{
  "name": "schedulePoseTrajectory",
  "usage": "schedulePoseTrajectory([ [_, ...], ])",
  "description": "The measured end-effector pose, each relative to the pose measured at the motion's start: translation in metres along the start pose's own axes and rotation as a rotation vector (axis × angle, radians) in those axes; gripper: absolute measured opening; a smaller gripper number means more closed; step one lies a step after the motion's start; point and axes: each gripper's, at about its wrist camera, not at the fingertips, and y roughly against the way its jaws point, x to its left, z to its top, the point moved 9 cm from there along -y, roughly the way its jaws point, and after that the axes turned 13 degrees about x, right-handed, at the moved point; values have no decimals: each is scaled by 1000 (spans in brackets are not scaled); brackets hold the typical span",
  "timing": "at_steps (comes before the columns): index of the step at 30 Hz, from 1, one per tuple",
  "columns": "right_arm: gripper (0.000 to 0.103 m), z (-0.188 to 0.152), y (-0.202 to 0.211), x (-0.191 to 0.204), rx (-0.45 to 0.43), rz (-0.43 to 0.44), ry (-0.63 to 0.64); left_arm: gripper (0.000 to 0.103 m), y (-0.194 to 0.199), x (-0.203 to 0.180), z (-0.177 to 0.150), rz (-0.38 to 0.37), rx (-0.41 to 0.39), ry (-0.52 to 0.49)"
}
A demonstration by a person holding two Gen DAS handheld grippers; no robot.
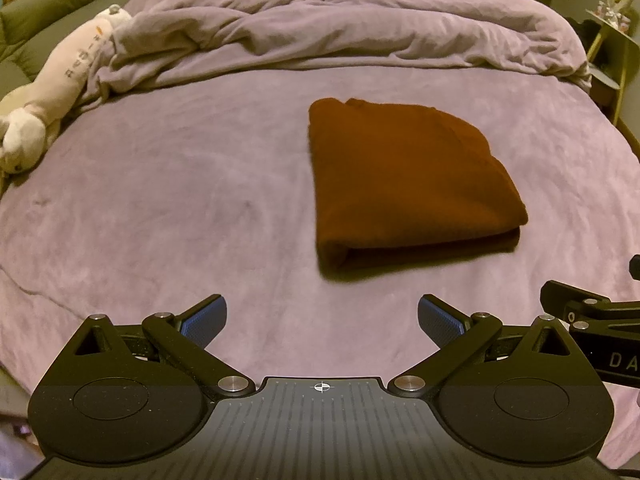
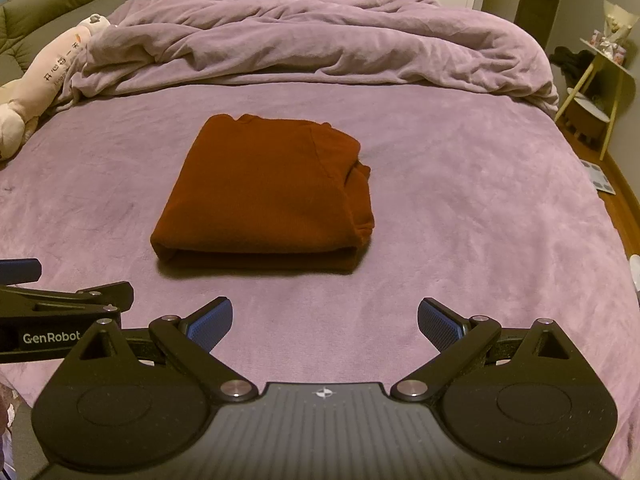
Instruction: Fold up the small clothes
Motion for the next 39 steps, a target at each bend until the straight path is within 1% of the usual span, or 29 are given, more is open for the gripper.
schedulePoseTrajectory([
  [10, 99, -2, 0, 0, 1, 3, -5, 103, -2, 0, -1, 11, 8, 6],
  [30, 99, -3, 0, -1, -2, 4, -3, 103, -4, 1, -2, 9, 16, -4],
  [39, 99, -4, 1, -2, 1, 4, -4, 103, -5, -1, -5, 33, 19, -10],
])
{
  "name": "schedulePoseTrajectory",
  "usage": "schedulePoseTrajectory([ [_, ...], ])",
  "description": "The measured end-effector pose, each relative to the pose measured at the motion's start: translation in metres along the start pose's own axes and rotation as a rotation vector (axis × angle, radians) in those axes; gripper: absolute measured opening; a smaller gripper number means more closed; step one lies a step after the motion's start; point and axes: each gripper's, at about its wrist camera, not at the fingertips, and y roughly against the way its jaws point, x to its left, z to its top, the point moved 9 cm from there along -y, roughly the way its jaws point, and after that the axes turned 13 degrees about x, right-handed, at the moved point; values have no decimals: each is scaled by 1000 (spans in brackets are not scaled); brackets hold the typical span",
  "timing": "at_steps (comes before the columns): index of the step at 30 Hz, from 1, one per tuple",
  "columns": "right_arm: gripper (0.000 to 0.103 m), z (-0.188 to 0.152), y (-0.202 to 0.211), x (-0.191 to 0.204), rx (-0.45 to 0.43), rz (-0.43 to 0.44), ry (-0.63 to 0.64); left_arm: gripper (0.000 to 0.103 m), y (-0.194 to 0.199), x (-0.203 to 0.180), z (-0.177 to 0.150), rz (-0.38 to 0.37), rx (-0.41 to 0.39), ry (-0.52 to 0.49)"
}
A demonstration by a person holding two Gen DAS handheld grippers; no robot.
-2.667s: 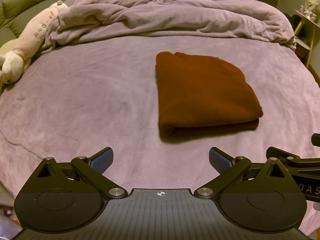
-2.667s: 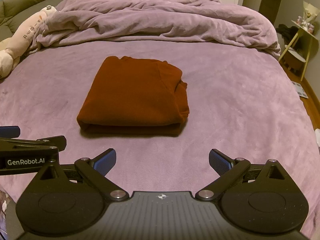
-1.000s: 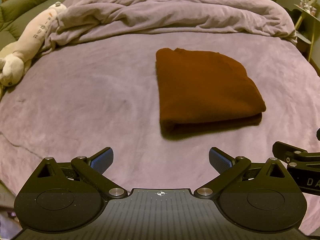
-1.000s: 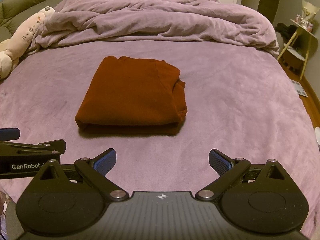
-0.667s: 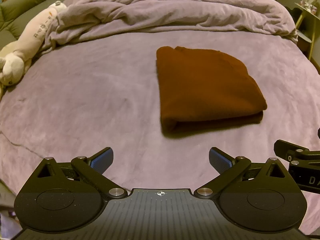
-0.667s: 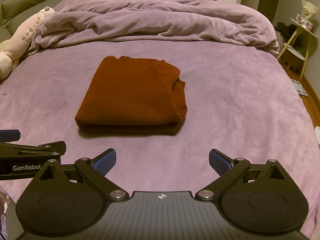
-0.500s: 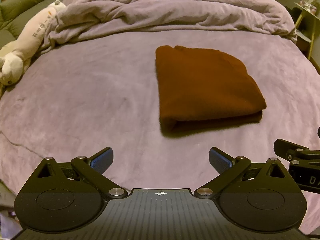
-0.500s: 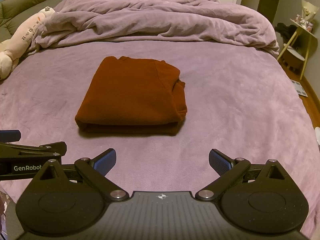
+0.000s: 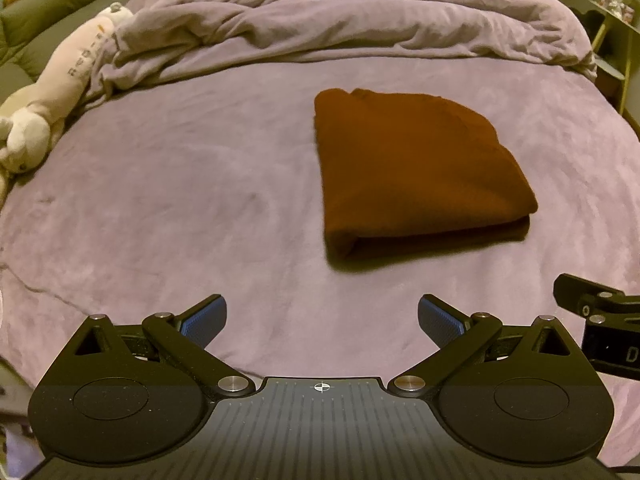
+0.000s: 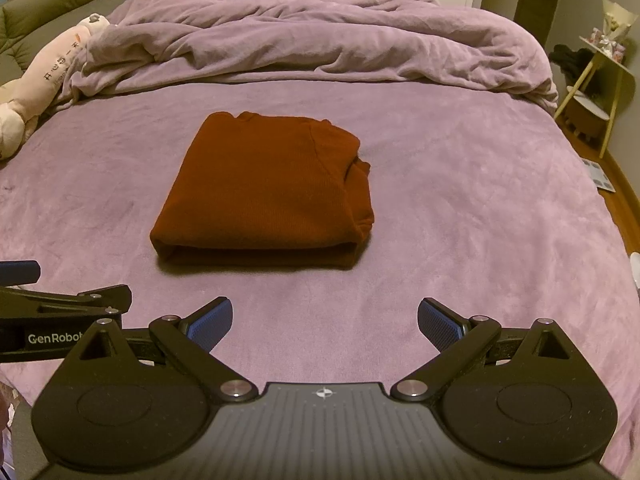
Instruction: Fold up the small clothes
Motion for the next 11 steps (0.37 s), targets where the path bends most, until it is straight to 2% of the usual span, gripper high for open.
schedulePoseTrajectory([
  [11, 99, 0, -1, -1, 3, -2, -2, 103, 0, -1, -2, 23, -4, -23],
])
